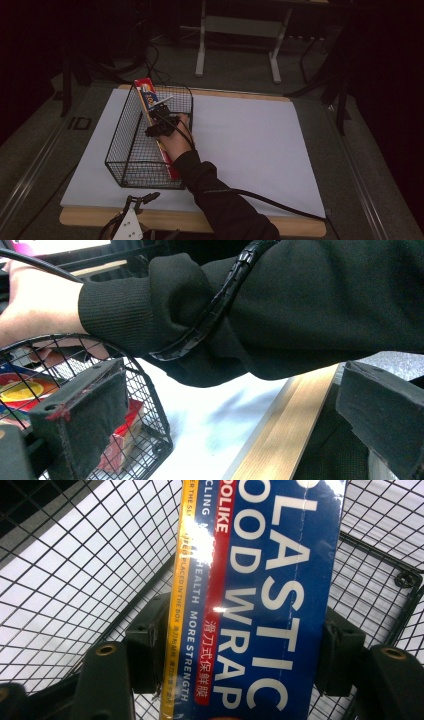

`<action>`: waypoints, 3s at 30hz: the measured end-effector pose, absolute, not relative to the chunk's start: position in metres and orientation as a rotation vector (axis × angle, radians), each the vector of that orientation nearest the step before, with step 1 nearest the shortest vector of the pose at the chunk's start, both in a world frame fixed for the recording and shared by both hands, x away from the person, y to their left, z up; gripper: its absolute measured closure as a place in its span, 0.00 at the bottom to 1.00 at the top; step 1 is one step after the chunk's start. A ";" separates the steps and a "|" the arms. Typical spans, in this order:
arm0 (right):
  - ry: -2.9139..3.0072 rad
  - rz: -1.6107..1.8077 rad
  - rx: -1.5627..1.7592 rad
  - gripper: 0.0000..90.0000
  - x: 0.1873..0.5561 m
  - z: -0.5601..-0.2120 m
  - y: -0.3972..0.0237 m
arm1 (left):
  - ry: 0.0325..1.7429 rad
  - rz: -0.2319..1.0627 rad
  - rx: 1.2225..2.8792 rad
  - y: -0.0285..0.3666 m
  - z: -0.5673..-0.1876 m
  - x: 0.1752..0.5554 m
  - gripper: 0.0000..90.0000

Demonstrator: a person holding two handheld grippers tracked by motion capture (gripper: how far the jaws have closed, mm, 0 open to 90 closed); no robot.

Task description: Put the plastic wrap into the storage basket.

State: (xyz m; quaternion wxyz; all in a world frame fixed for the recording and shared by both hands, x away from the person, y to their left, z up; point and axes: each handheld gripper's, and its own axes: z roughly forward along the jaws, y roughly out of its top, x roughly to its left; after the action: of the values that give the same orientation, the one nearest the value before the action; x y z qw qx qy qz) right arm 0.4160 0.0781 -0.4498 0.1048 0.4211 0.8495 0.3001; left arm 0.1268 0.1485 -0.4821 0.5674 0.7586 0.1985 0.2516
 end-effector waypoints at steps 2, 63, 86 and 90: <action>2.506 0.887 1.240 0.39 0.416 -0.450 0.078 | 0.467 0.591 1.781 0.148 -0.482 0.127 0.01; 2.532 1.250 0.869 0.16 0.338 -0.451 -0.119 | 0.485 0.579 1.817 0.144 -0.485 0.132 0.01; 2.508 1.196 0.861 0.15 0.310 -0.478 -0.180 | 0.478 0.580 1.822 0.143 -0.486 0.132 0.01; 2.513 1.171 0.837 0.15 0.301 -0.485 -0.190 | 0.479 0.579 1.822 0.143 -0.486 0.132 0.01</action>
State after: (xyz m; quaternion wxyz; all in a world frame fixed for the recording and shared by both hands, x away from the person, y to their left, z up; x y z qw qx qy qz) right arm 0.3011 -0.1899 -0.4849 0.1224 0.2867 0.8612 0.4014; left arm 0.1325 0.1431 -0.4857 0.5525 0.7705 0.2026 0.2449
